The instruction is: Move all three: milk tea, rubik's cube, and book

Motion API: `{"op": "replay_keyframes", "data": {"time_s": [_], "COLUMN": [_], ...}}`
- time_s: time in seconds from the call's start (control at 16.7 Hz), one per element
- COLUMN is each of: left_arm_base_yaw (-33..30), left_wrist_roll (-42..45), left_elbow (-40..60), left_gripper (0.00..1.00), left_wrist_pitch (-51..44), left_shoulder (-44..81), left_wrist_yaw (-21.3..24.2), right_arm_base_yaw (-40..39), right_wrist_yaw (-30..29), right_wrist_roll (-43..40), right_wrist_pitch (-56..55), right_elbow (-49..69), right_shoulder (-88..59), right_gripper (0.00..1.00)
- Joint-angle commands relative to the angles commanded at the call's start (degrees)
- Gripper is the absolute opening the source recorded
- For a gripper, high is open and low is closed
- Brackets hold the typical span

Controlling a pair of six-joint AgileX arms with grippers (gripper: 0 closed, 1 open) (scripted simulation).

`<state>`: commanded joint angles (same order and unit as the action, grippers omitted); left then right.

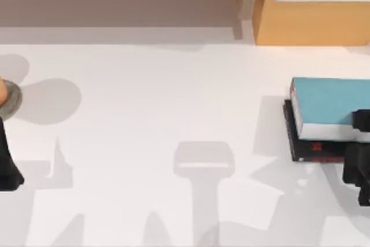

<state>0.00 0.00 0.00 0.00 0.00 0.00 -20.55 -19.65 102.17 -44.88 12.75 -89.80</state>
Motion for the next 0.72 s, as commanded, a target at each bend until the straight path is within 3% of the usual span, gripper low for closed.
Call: {"op": "replay_keyframes", "data": {"time_s": [0.36, 0.72], "left_arm_base_yaw": [0.0, 0.0], "left_wrist_roll": [0.0, 0.0], "left_elbow": [0.0, 0.0], "left_gripper": [1.00, 1.00], "left_wrist_pitch": [0.0, 0.0], "left_shoulder": [0.0, 0.0], "left_wrist_yaw": [0.0, 0.0], "right_arm_base_yaw": [0.0, 0.0], "right_wrist_yaw": [0.0, 0.0], "right_wrist_roll": [0.0, 0.0], "right_wrist_pitch": [0.0, 0.0], "right_elbow": [0.0, 0.0], "right_shoulder": [0.0, 0.0], "right_gripper": [0.98, 1.00]}}
